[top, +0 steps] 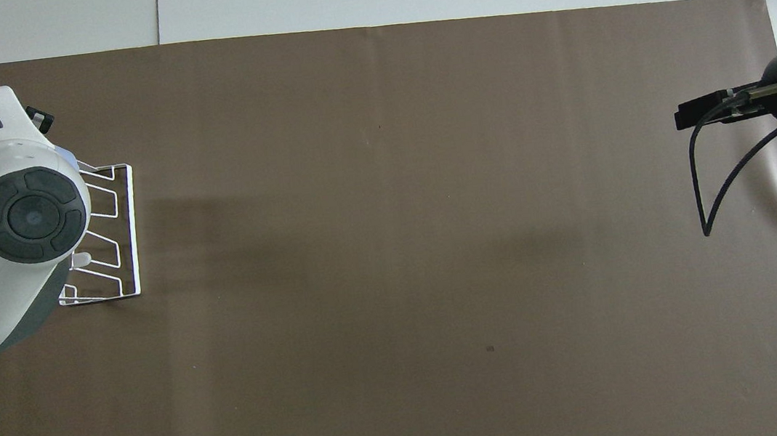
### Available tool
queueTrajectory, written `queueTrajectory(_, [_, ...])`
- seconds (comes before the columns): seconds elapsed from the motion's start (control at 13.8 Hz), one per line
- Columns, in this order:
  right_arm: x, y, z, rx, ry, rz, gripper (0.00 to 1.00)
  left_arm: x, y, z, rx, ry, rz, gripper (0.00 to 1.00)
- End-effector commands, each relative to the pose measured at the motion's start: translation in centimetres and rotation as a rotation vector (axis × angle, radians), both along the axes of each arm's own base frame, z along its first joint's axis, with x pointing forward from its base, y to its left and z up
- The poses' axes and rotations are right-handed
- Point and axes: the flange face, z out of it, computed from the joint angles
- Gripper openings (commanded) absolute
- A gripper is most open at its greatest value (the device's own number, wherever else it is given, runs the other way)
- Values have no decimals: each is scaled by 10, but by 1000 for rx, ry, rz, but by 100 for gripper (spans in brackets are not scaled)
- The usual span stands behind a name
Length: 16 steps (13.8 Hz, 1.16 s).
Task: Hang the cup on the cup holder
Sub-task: 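Carry the cup with the left gripper over the wire rack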
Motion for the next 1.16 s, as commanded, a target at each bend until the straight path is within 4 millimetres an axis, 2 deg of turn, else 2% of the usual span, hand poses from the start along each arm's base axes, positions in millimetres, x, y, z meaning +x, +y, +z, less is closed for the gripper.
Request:
queueTrajectory(0.0, [-10, -24, 26, -17, 23, -78, 100, 3, 0, -7, 17, -30, -24, 0])
queueTrajectory(0.22, [-25, -41, 53, -7, 42, -189, 100, 2, -3, -22, 2, -23, -37, 0])
queueTrajectory(0.36, [-31, -48, 57, -7, 63, -227, 100, 1, -3, -31, 25, -20, -53, 0])
queueTrajectory(0.51, [-45, -64, 61, -6, 74, -267, 100, 5, -5, -51, 37, -10, -49, 0])
queueTrajectory(0.58, [-50, -65, 54, 1, 115, -296, 100, 5, -5, -54, 51, -9, -59, 0])
queueTrajectory(0.65, [-56, -64, 55, 3, 130, -345, 100, 5, -6, -55, 57, -5, -60, 0])
queueTrajectory(0.87, [-56, -59, 55, 5, 134, -347, 100, 8, -10, -76, 72, 3, -59, 0])
queueTrajectory(1.09, [-58, -57, 61, 12, 123, -339, 100, 8, -10, -78, 72, 2, -53, 0])
